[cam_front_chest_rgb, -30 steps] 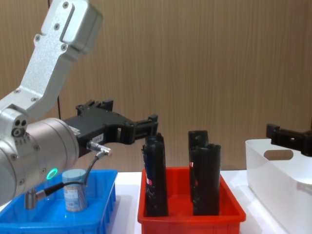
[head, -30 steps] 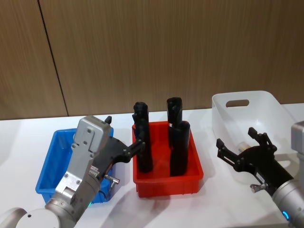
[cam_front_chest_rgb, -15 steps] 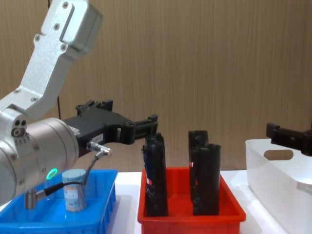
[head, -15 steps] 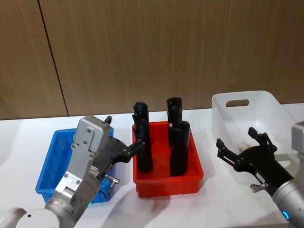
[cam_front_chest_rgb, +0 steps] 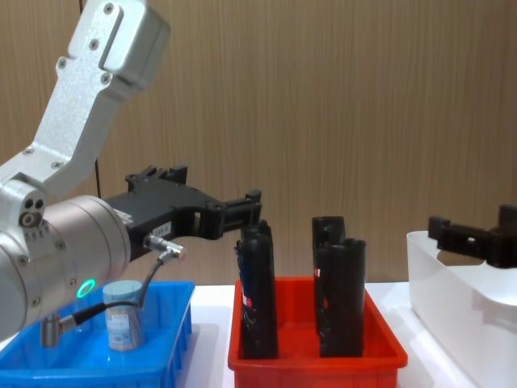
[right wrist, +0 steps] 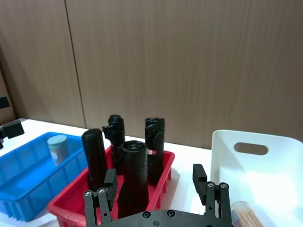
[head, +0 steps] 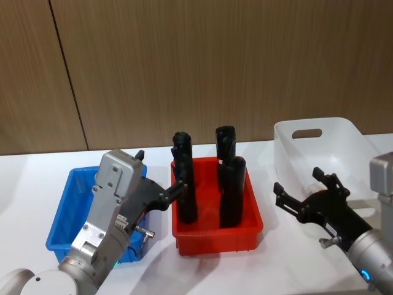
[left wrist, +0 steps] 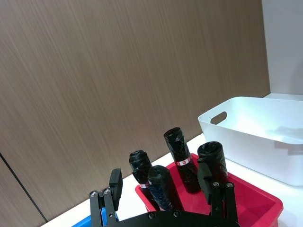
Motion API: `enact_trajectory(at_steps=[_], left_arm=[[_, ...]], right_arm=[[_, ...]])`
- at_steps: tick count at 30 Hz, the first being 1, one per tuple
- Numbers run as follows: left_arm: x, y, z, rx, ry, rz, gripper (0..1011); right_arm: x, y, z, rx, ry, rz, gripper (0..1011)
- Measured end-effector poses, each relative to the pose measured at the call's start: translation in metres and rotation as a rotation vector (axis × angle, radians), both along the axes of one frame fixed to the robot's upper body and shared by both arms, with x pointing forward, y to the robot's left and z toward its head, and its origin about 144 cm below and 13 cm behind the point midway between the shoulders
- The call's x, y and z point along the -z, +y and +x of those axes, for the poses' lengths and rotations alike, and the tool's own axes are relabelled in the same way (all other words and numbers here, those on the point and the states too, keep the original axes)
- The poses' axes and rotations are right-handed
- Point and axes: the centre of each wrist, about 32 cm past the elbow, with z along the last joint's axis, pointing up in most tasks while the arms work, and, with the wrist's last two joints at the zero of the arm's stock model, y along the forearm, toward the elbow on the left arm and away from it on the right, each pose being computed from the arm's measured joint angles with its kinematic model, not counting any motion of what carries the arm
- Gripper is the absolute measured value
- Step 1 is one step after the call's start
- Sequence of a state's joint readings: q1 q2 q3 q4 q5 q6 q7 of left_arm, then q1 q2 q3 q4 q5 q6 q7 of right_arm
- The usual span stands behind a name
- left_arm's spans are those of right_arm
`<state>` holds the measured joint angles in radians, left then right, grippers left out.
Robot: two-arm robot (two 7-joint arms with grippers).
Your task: Pick the cotton swabs from the blue box and place them into the white box.
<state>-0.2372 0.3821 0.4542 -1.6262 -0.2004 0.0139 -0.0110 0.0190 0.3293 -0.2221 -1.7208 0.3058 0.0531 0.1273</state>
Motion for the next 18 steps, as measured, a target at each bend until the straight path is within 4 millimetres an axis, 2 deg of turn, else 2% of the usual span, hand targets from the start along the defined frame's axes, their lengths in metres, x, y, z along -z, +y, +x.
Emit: enact_trajectory(at_steps=[18], left_arm=[[0.0,0.0,0.0,0.0,0.0,0.0,1004]], right_arm=[[0.023,-0.015,0.048,-0.165,0.111,0.018,1002]])
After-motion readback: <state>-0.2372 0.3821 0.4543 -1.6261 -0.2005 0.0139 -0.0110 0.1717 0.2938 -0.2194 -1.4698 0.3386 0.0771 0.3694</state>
